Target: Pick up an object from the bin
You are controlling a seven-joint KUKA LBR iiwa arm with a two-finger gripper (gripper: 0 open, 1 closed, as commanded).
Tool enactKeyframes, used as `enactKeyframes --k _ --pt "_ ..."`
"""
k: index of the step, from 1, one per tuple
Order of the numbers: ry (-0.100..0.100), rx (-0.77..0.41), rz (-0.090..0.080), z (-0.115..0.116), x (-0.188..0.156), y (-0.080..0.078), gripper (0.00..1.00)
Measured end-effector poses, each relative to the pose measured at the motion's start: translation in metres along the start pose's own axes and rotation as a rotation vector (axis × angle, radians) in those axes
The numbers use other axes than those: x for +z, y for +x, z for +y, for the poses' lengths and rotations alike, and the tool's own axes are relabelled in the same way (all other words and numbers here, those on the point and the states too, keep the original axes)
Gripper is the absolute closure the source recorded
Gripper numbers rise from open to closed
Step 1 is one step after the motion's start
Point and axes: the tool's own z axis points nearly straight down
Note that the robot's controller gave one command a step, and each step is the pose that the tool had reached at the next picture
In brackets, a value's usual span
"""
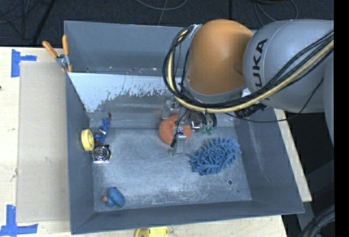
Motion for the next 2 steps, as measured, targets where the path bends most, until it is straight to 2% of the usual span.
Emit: enactKeyframes --k 1,2 --pt "-0.001 0.002 -0.007 0.000 -0.005 -0.001 0.00" --pt "-0.002 -0.053 -0.011 -0.024 0.018 -0.008 0.00"
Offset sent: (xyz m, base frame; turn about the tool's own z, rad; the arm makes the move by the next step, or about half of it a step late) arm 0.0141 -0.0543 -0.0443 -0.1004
